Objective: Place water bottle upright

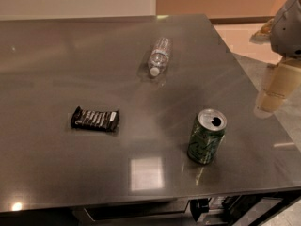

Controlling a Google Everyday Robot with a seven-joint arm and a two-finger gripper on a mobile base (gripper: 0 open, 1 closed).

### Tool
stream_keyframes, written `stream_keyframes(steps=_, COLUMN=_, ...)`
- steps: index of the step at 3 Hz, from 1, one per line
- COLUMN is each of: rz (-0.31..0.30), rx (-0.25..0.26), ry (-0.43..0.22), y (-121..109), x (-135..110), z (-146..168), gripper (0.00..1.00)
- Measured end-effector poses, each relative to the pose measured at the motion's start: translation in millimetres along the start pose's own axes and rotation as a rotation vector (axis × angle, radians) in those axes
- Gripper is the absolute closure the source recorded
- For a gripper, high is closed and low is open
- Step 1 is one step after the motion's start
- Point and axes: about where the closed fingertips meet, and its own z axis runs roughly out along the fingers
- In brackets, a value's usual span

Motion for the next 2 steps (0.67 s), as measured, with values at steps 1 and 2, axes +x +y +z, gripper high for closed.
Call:
stream_keyframes(steps=1, rz=-0.089, rx=0.006, ry=-0.021, y=-26, x=-9, z=7, gripper=0.00)
stream_keyframes(steps=2, rz=-0.194, rx=0.003, ry=-0.044, y=-53, x=-20, z=18, gripper=0.00)
